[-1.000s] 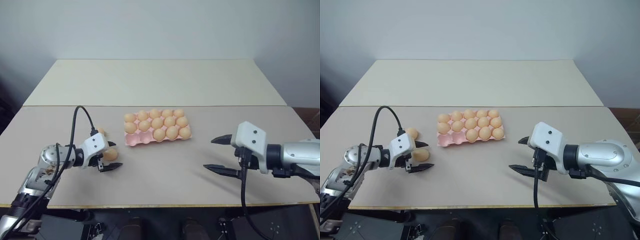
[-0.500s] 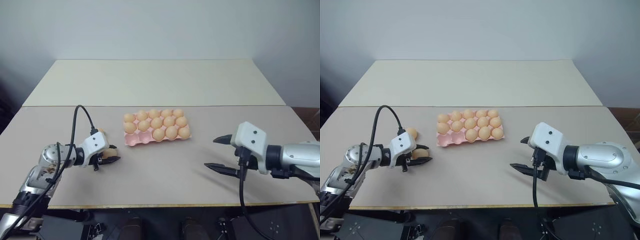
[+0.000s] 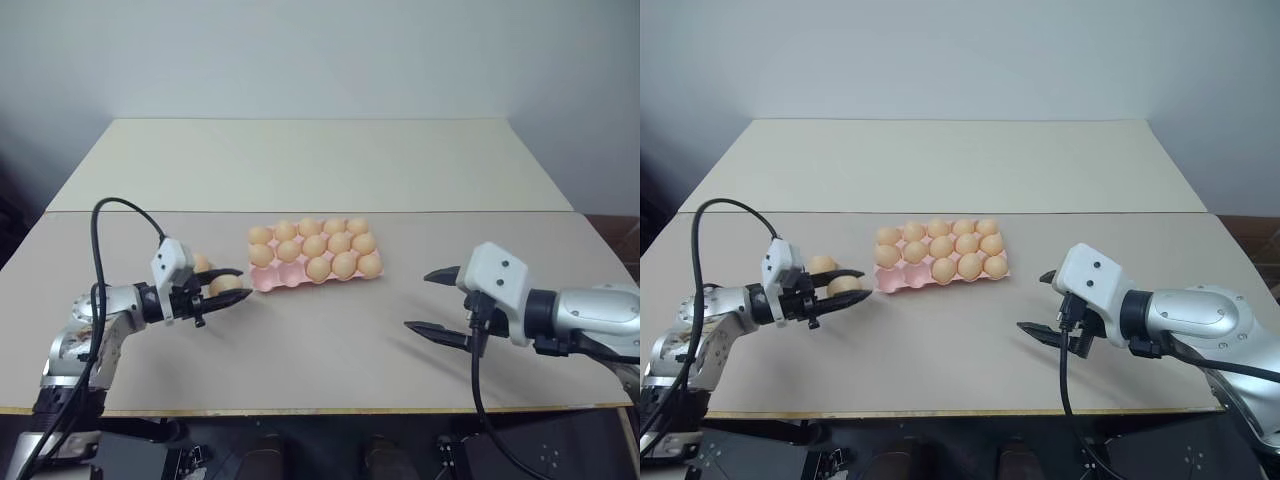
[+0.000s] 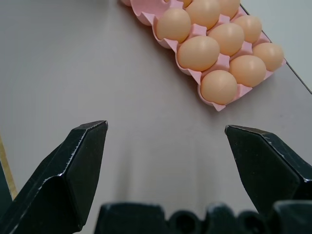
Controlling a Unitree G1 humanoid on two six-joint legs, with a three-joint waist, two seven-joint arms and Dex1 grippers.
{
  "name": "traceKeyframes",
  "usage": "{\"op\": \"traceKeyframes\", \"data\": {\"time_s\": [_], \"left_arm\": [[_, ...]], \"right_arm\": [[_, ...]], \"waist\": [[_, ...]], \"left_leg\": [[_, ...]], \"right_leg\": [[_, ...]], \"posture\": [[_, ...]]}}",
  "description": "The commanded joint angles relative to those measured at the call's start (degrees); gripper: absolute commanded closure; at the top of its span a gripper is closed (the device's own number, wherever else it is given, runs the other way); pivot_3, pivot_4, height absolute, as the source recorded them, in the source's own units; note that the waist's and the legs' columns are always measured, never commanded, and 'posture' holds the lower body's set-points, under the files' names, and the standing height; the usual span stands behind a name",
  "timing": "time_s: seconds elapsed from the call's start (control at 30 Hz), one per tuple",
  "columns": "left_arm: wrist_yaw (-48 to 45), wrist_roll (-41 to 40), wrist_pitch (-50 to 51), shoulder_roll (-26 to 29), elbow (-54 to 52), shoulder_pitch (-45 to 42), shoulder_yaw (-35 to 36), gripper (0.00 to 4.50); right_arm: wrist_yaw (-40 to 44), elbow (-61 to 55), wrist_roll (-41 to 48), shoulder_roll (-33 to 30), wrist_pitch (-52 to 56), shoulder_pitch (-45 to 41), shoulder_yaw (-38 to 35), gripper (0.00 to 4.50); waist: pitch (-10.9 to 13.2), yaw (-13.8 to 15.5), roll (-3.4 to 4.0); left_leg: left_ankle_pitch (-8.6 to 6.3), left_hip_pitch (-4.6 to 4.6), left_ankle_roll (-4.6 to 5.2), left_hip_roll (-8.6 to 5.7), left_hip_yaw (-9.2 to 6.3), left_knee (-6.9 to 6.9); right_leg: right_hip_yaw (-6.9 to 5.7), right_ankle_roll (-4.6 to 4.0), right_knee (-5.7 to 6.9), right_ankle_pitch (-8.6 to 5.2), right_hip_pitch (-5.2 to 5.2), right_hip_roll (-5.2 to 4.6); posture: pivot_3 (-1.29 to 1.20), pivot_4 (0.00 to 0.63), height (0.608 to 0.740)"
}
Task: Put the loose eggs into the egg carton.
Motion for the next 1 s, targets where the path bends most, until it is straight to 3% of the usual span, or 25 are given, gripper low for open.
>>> {"op": "traceKeyframes", "data": {"time_s": [0.03, 0.37, 0.6, 0.8, 1.0], "left_arm": [[-0.31, -3.19, -0.46, -1.75, -1.13, -3.51, 1.28, 2.53], [1.46, 9.13, -12.65, -10.80, 13.95, -16.20, -9.12, 2.53], [0.37, 11.20, -17.58, -13.64, 20.17, -19.71, -9.89, 2.53], [1.58, 12.70, -21.10, -14.80, 22.64, -20.82, -9.90, 0.69], [1.68, 11.75, -21.93, -15.15, 21.59, -20.76, -8.43, 0.69]], "right_arm": [[-1.38, -2.28, -1.05, 0.23, -1.43, -0.51, -0.52, 0.00], [-4.43, -5.07, -1.10, 1.26, -0.28, -0.10, -1.16, 0.00], [-6.10, -7.53, 0.74, 1.12, 1.97, -0.12, -4.22, 0.00], [-6.96, -8.34, 1.41, 1.05, 2.94, 0.68, -5.11, 0.00], [-6.98, -8.07, 1.99, 0.83, 2.95, 0.59, -5.35, 0.00]], "waist": [[0.00, 0.09, 0.00], [-0.03, 0.55, -0.04], [-0.03, 0.43, -0.05], [-0.03, 0.54, -0.05], [-0.03, 0.72, -0.05]], "left_leg": [[0.00, -0.01, 0.00, -0.02, 0.00, 0.00], [0.01, -0.15, 0.03, -0.08, -0.03, 0.14], [0.00, -0.27, 0.05, -0.05, -0.06, 0.24], [-0.01, -0.31, 0.08, -0.04, -0.13, 0.41], [-0.04, -0.42, 0.14, -0.04, -0.22, 0.54]], "right_leg": [[0.01, 0.01, 0.00, 0.00, 0.00, -0.01], [-0.04, 0.05, -0.02, 0.03, -0.02, 0.02], [-0.05, 0.05, -0.02, 0.03, -0.09, 0.07], [-0.10, 0.05, 0.01, 0.03, -0.04, 0.08], [-0.19, 0.06, 0.00, 0.03, -0.04, 0.08]], "posture": [[0.00, 0.150, 0.740], [0.00, 0.150, 0.740], [0.00, 0.150, 0.740], [0.00, 0.150, 0.740], [0.00, 0.150, 0.740]]}}
